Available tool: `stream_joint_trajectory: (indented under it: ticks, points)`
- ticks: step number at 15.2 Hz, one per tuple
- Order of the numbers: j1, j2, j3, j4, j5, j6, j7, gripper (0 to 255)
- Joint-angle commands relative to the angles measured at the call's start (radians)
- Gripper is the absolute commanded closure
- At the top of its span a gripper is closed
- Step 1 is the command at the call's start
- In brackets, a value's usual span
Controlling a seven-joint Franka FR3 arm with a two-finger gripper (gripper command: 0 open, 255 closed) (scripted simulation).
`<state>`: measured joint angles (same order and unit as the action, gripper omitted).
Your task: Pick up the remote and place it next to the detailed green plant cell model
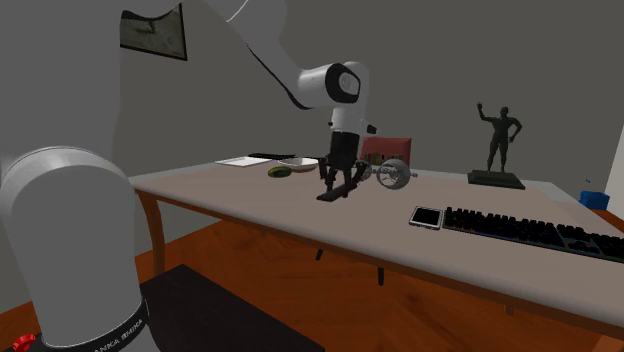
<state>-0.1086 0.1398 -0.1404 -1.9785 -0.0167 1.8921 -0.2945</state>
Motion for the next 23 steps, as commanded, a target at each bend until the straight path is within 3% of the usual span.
stream_joint_trajectory:
  ticks: [1, 9, 23]
  points:
    - [0.0, -0.011, 0.0, 0.015, -0.001, -0.026, 0.001, 255]
    - [0.002, -0.044, 0.0, 0.08, -0.005, -0.124, 0.001, 255]
    - [0.166, 0.122, 0.133, 0.306, 0.051, -0.184, 0.285, 255]
